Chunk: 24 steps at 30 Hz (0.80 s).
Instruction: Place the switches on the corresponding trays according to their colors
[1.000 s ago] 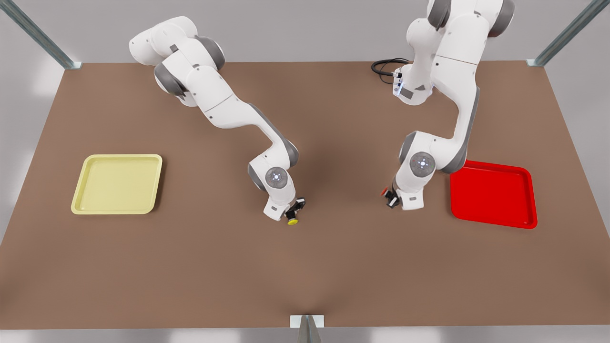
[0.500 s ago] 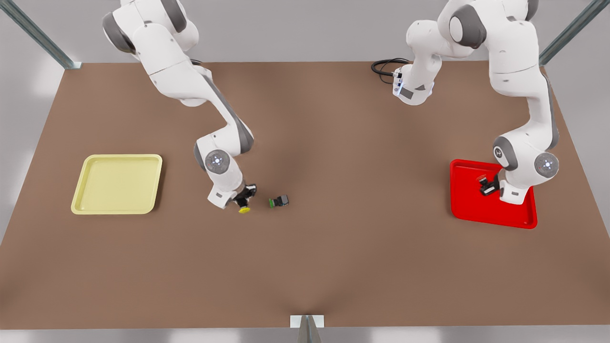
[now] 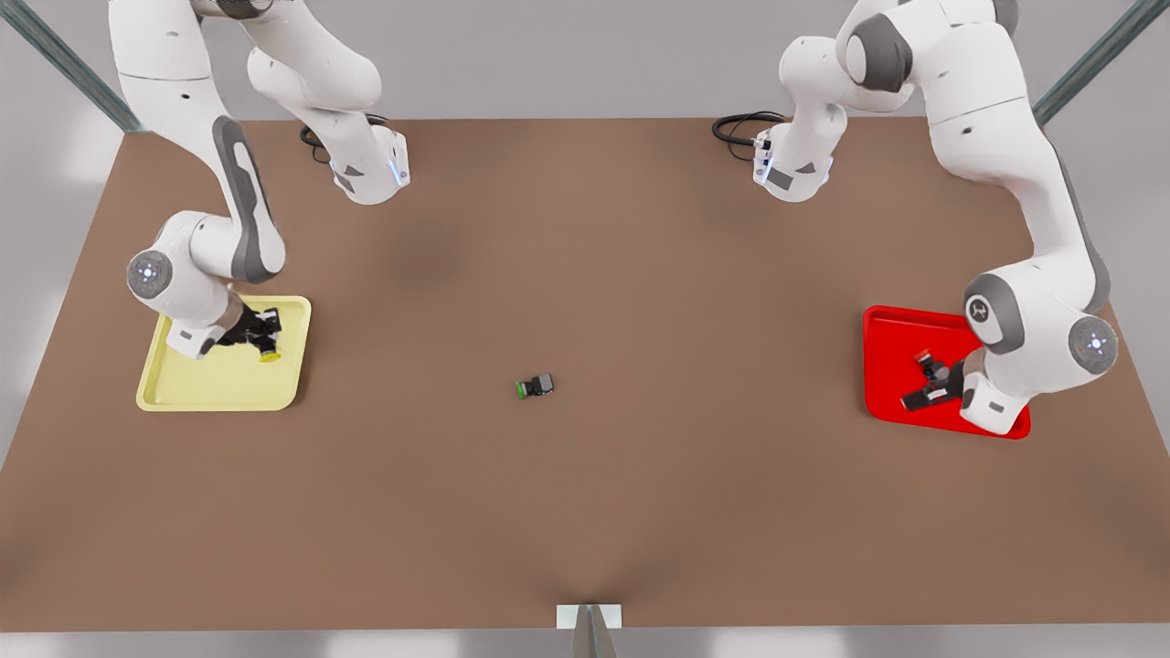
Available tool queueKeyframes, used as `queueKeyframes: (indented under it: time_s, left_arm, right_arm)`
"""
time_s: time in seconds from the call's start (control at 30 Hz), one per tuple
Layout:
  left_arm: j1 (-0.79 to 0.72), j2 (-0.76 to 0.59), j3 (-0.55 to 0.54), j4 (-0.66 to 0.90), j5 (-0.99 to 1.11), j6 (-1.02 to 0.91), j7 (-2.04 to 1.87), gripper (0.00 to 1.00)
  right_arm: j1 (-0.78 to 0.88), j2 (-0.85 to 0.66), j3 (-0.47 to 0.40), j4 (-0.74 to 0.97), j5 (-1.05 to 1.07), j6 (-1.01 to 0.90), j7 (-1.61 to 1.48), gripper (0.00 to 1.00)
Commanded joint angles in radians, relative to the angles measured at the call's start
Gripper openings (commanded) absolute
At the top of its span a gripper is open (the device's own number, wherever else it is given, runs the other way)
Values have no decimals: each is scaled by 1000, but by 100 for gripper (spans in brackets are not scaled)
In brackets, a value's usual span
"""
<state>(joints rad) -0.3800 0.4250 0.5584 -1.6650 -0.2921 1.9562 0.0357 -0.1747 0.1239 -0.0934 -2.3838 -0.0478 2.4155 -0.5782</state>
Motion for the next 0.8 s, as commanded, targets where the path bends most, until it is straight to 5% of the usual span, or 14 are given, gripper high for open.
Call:
queueKeyframes:
  time_s: [0.0,0.03,0.13,0.27,0.33,0.57,0.77]
  left_arm:
    - [-11,-5,-2,25,4,0,1,100]
    - [-19,4,-2,70,4,-19,0,100]
    - [-51,-31,-74,237,134,-180,-10,100]
    - [291,-215,-612,229,413,-269,-13,100]
    - [293,-227,-632,228,429,-278,-13,100]
    - [293,-229,-635,226,435,-281,-14,100]
    - [293,-230,-635,226,435,-289,-16,100]
  right_arm:
    - [1,5,-14,0,-3,1,-12,51]
    - [-2,17,-22,0,-3,5,-18,51]
    - [-16,37,-25,11,-3,13,-25,83]
    - [-19,39,-31,18,-3,11,-40,95]
    - [-17,29,-31,61,-3,-28,-54,95]
    - [104,28,11,735,-1,-699,258,96]
    - [90,31,118,937,-6,-897,518,100]
